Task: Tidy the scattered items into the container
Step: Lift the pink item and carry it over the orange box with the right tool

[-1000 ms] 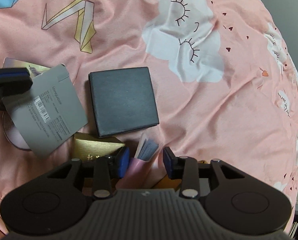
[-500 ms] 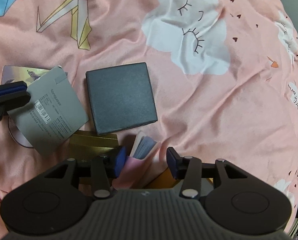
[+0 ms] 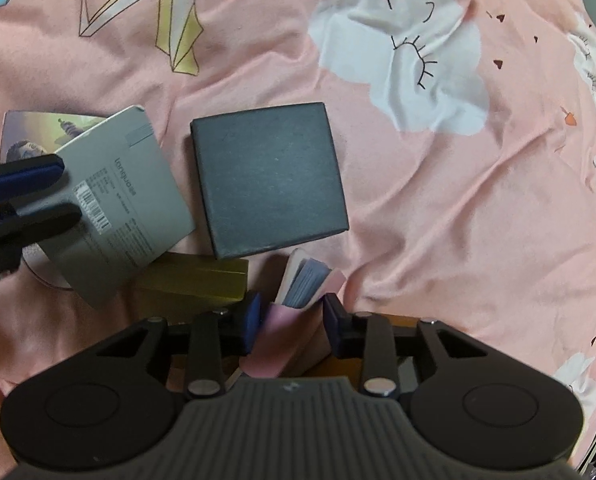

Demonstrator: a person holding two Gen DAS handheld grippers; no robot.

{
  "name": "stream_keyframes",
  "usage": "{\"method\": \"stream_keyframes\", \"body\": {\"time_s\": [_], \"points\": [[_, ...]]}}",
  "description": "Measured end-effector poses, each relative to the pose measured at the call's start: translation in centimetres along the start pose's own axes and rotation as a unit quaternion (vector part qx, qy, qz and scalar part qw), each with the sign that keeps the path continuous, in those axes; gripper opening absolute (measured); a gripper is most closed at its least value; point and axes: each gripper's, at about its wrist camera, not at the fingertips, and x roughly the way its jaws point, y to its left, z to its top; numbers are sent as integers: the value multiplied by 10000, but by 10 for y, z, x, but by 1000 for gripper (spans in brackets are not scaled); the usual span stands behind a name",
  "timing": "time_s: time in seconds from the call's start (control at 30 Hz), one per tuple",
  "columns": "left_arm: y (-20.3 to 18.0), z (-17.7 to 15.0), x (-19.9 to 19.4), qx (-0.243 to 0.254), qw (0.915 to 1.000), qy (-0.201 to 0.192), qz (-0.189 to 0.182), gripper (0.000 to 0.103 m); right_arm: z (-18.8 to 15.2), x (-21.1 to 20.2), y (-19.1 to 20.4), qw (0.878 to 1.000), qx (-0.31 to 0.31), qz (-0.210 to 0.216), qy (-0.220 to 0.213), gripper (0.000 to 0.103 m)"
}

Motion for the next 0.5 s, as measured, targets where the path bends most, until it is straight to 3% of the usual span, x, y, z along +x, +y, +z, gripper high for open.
{"method": "stream_keyframes", "body": {"time_s": [0.2,0.5], "points": [[6,1,5,-220,9996,146,-82,33,-23,-16,-5,9988,-9,157,-462,29],[25,7,13,-1126,9909,461,-568,39,-55,-62,-21,9881,527,550,-1334,22]]}}
